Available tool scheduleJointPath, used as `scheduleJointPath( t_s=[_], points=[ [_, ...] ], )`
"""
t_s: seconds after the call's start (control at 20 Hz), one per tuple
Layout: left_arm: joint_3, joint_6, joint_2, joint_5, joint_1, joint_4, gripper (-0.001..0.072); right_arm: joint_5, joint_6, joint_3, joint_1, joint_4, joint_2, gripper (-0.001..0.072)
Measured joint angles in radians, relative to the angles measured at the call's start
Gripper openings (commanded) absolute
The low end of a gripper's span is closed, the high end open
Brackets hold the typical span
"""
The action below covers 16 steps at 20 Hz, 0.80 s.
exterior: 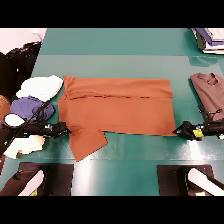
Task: Fold the shirts.
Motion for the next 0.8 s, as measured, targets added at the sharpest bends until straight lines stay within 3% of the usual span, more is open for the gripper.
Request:
scheduleJointPath(
  t_s=[0.05, 0.25, 0.45, 0.6, 0.8],
  points=[
    [0.0, 0.003, 0.0, -0.003, 0.0, 0.0, 0.0026, -0.008, -0.001, -0.002, 0.012, -0.007, 0.0, 0.0018],
    [0.0, 0.026, 0.001, -0.058, 0.0, 0.003, 0.0024, -0.001, -0.002, 0.014, 0.049, -0.029, 0.003, 0.0017],
    [-0.024, 0.03, 0.084, -0.144, 0.0, 0.009, 0.0024, 0.109, 0.007, 0.046, 0.058, -0.175, 0.088, 0.0017],
    [-0.048, -0.037, 0.23, -0.214, 0.0, 0.013, 0.0024, 0.179, 0.025, 0.048, 0.059, -0.299, 0.212, 0.0017],
    [-0.002, -0.108, 0.364, -0.276, -0.001, 0.008, 0.0024, 0.219, 0.053, 0.089, 0.07, -0.342, 0.334, 0.0017]
  ],
)
